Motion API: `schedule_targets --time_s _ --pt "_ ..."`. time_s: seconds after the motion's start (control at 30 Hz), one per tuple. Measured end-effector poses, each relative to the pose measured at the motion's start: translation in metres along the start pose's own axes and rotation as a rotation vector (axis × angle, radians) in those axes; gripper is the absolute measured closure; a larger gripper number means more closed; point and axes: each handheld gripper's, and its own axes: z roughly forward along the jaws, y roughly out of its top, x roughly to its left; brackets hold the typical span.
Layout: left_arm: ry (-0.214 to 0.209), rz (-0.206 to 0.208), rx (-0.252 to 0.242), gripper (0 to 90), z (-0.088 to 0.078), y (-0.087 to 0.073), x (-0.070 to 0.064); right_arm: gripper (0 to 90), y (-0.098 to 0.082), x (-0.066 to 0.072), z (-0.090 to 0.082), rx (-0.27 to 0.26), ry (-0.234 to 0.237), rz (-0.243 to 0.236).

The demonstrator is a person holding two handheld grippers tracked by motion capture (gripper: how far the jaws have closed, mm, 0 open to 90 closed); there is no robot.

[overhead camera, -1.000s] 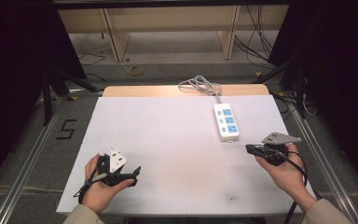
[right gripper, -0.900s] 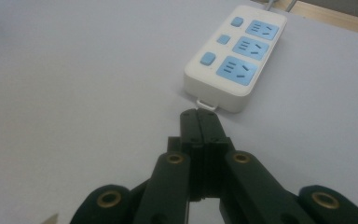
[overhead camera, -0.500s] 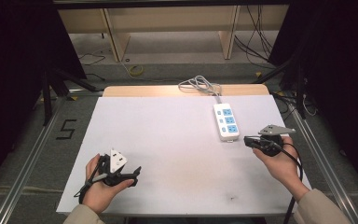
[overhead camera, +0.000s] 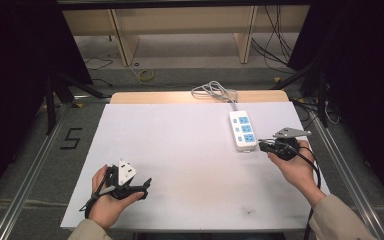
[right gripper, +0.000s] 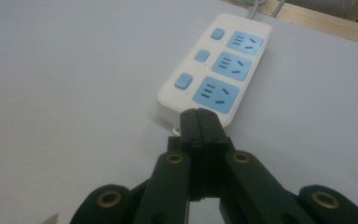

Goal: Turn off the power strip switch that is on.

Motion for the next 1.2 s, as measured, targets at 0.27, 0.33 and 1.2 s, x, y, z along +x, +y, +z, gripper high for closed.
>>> schedule_targets --time_s 0.27,0.33,1.2 --pt "-0.002 -0.001 0.000 14.0 0.000 0.000 0.000 90.0 0.008 -0.005 0.007 -0.006 -0.010 0.015" --pt "-0.003 -0.002 0.000 14.0 0.000 0.000 0.000 90.0 0.010 -0.007 0.008 -0.008 -0.015 0.013" --pt "-0.004 0.009 0.002 14.3 0.000 0.000 0.000 90.0 0.026 -0.009 0.029 -0.006 -0.017 0.014"
